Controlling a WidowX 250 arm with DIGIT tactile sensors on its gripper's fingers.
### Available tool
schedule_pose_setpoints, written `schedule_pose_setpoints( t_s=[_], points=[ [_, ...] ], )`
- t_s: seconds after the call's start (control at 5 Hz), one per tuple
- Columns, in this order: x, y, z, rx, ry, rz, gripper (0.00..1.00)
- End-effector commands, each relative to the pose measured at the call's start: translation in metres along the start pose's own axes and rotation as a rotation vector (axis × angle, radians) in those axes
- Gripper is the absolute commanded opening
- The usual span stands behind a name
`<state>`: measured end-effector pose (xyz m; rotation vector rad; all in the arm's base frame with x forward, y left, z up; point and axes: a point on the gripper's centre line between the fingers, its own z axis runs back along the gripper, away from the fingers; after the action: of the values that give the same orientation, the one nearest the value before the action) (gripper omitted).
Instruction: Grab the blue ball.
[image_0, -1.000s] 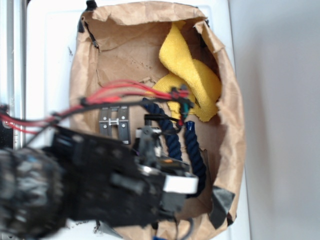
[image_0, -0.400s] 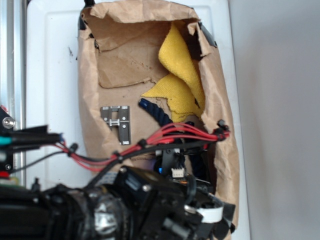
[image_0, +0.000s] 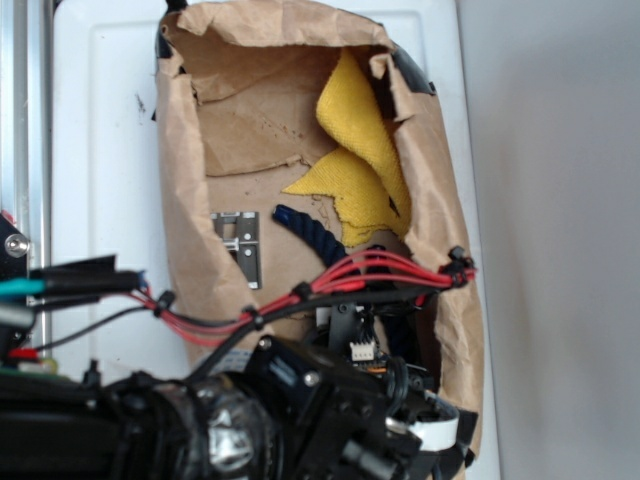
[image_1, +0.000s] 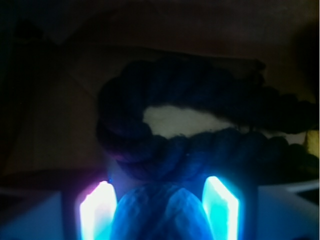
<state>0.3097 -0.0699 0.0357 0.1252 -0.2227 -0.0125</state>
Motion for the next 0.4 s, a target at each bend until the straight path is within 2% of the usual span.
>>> schedule_pose_setpoints(
  t_s=[0.0, 0.2],
  points=[
    [0.001, 0.026, 0.047, -0.052, 0.005, -0.007, 0.00],
    [-0.002, 0.041, 0.060, -0.025, 0.025, 0.025, 0.00]
  ],
)
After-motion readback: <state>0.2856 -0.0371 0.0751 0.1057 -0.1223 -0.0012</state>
